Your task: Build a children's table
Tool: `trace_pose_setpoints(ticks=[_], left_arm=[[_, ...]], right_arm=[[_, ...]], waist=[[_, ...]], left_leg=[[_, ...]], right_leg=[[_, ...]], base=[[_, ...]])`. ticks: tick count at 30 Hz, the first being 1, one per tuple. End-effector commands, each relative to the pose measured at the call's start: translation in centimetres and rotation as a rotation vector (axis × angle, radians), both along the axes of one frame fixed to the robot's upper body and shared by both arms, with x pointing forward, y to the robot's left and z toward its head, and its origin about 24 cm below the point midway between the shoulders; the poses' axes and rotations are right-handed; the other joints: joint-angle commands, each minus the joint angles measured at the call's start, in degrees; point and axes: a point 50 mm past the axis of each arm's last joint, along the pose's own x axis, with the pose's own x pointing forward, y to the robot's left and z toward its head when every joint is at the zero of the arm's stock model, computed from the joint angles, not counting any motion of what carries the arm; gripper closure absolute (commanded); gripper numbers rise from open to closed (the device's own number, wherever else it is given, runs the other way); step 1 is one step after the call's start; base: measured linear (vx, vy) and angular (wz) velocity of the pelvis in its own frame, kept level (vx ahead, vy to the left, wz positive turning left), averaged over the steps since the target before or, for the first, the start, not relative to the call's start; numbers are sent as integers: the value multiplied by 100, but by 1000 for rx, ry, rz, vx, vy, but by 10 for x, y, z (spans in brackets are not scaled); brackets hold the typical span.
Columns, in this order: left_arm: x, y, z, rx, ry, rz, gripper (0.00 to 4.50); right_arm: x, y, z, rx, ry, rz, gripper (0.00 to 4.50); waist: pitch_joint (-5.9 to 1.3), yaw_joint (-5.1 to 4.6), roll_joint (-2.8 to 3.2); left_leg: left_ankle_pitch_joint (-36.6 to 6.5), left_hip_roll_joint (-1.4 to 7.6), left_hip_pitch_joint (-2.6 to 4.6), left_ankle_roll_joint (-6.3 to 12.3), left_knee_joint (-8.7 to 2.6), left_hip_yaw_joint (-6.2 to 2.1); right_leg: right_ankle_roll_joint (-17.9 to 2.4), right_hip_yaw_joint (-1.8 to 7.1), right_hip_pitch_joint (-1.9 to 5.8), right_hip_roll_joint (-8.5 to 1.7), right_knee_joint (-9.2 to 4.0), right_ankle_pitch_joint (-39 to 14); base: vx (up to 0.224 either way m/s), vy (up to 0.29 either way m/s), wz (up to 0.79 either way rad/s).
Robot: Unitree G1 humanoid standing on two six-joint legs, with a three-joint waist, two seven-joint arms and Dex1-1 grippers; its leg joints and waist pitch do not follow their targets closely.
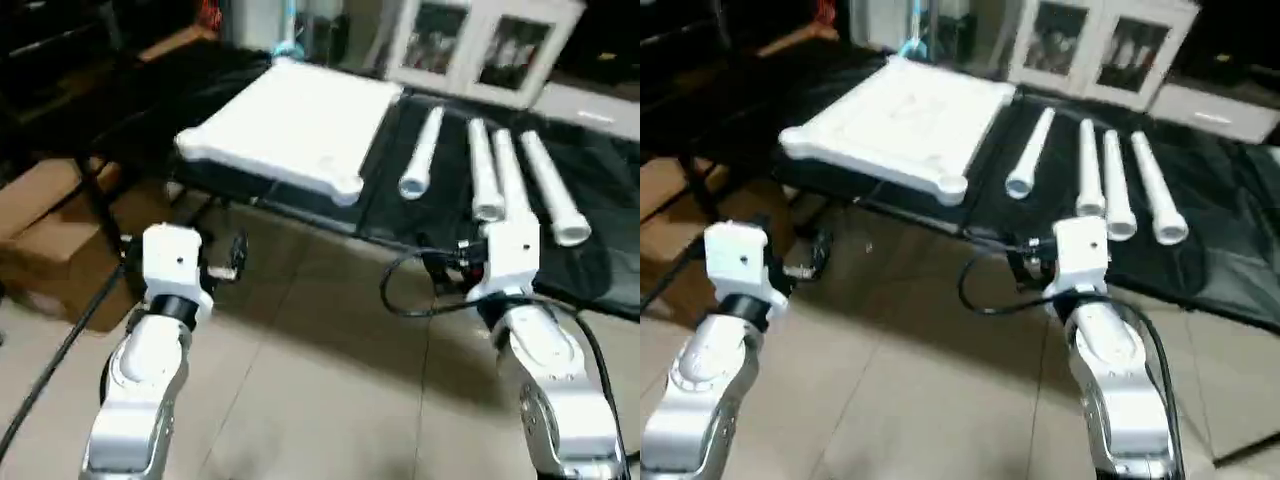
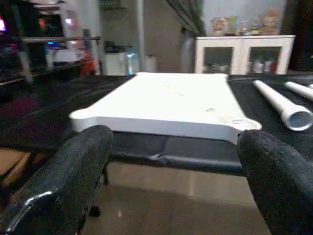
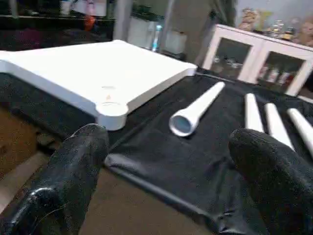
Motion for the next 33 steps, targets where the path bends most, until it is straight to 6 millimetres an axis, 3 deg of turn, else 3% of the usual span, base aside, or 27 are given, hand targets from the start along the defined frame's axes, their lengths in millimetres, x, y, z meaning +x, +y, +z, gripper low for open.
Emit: trace_pose_setpoints(ticks=[1,2,5,6,7,8,9,10,11,12,13,14,15,16,17,18,19,20,21,22,23,25,27,28,29,31,33], left_arm=[[2,-5,4,1,-6,-17,0],[2,-6,5,0,-7,-21,0],[2,-6,6,1,-9,-24,0],[3,-6,7,1,-10,-26,0],[3,-6,8,1,-10,-27,0],[4,-7,8,2,-9,-28,0],[4,-7,8,3,-8,-30,0],[5,-7,8,6,-8,-31,0],[6,-7,7,10,-6,-34,0],[6,-7,7,11,-5,-36,0],[6,-8,7,12,-4,-39,0],[7,-8,7,11,-4,-42,0],[7,-8,7,11,-4,-42,0],[7,-9,7,10,-5,-45,0],[7,-10,7,10,-5,-48,0],[7,-11,7,8,-5,-51,0],[7,-11,7,7,-5,-53,0],[8,-11,7,8,-5,-54,0],[8,-11,7,8,-5,-54,0],[8,-11,7,5,-6,-54,0],[8,-11,7,5,-6,-54,0],[8,-11,7,3,-8,-53,0],[8,-11,7,1,-8,-52,0],[8,-11,7,0,-8,-52,0],[8,-12,7,1,-8,-52,0],[8,-13,6,0,-5,-54,0],[9,-13,6,0,-4,-57,0]], right_arm=[[3,-3,-2,-6,5,-29,15],[3,-4,-3,3,13,-40,15],[2,-4,-3,7,17,-36,15],[1,-4,-4,8,18,-35,15],[1,-4,-4,9,19,-35,15],[1,-5,-5,7,20,-37,15],[1,-5,-5,5,20,-40,15],[1,-6,-5,1,21,-45,15],[1,-7,-5,-8,20,-55,15],[2,-8,-5,-11,20,-59,15],[2,-9,-5,-11,19,-64,15],[2,-10,-5,-11,18,-67,15],[2,-10,-5,-11,18,-67,15],[2,-10,-5,-12,17,-68,15],[2,-11,-4,-14,16,-66,15],[2,-11,-4,-20,14,-60,15],[2,-11,-3,-25,12,-55,15],[2,-11,-3,-28,9,-48,15],[2,-11,-3,-28,9,-48,15],[3,-12,-1,-28,5,-43,15],[3,-12,-1,-28,4,-43,15],[3,-11,0,-32,-1,-34,15],[3,-10,0,-35,-2,-28,15],[2,-9,0,-37,-2,-23,15],[2,-9,0,-38,-1,-18,15],[2,-7,0,-43,2,-12,15],[2,-7,0,-43,2,-10,15]], waist=[[-233,-83,88],[-349,-85,94],[-425,35,42],[-463,11,243],[-374,-210,143],[-377,-185,76],[-384,-210,25],[-353,-119,-53],[-400,61,-335],[-258,312,-284],[-358,471,-265],[-390,377,-387],[-482,378,-293],[-443,304,-278],[-370,310,-146],[-331,353,13],[-279,285,298],[-262,-11,530],[-418,-40,514],[-503,-27,440],[-490,-97,403],[-461,-135,308],[-353,-116,52],[-340,84,-235],[-404,268,-174],[-355,282,-127],[-347,241,28]], left_leg=[[-3363,587,148,-302,-671,-398],[-2211,497,34,30,-599,-282],[-713,290,-260,457,-337,-117],[-608,676,739,-250,-513,-87],[-441,962,969,-417,-632,-381],[553,1253,1182,-366,-638,-321],[622,1180,1084,-375,-664,-173],[99,826,992,-557,-669,323],[-1115,-7,523,-381,-77,617],[-1877,-273,358,-119,601,492],[-1361,-160,-158,-32,1008,-95],[-442,-123,-806,-196,1190,-458],[8,-129,-781,-340,1166,-560],[510,-181,-709,-292,1014,-591],[1243,-190,-692,-154,594,-550],[1415,-108,-606,-8,253,-567],[1245,156,-429,259,-227,-599],[-1128,797,-255,361,-672,-1147],[-1448,936,94,804,-635,-1380],[-1331,944,298,1504,-490,-1419],[-567,852,287,2095,-403,-1355],[126,699,198,2578,-432,-1155],[-533,434,-152,2268,-530,-745],[-1376,-59,-464,1492,-67,-344],[-686,-67,-713,969,605,-434],[-162,16,-826,420,594,-509],[-13,130,-633,360,119,-452]], right_leg=[[-749,288,0,-484,-476,-2300],[-1033,364,169,-515,-419,-1262],[-1124,471,491,-584,-455,-647],[-1081,424,-213,-213,-47,-337],[-725,246,-636,-89,268,-261],[90,133,-1141,-347,663,-176],[26,133,-1140,-381,657,122],[-405,143,-1096,-380,435,517],[-1229,874,-335,-371,-44,-342],[-1794,1594,-133,-822,-584,-1787],[-2732,2032,411,-1205,-484,-1906],[-2637,1681,705,-1002,-83,-282],[-2608,1592,657,-941,-3,747],[-2485,1255,338,-726,-123,1773],[-2184,826,132,-413,-285,1239],[-1976,711,64,-297,-375,545],[-1368,445,84,-99,-434,-590],[-767,129,-92,215,446,-1121],[-512,167,-367,219,775,-1130],[-135,253,-593,82,887,-894],[200,265,-749,24,960,-588],[501,283,-846,-26,944,-164],[289,460,-626,-170,388,258],[249,941,-260,-622,-383,-971],[-19,1303,189,-1179,-535,-2479],[-520,1164,202,-983,-521,-3099],[-1086,842,171,-595,-514,-2656]], base=[[130,24,-5],[130,24,-5],[141,10,-1],[209,9,-17],[237,-24,-42],[237,-24,-42],[183,-57,-52],[202,-76,-62],[202,-76,-62],[238,-69,-48],[239,-40,-58],[239,-40,-58],[228,-28,-50],[191,-24,-10],[191,-24,-10],[187,3,2],[195,105,-3],[195,105,-3],[202,108,-11],[203,40,2],[203,40,2],[136,9,0],[105,-43,-5],[75,-94,-5],[75,-94,-5],[92,-66,-5],[101,-20,1]])
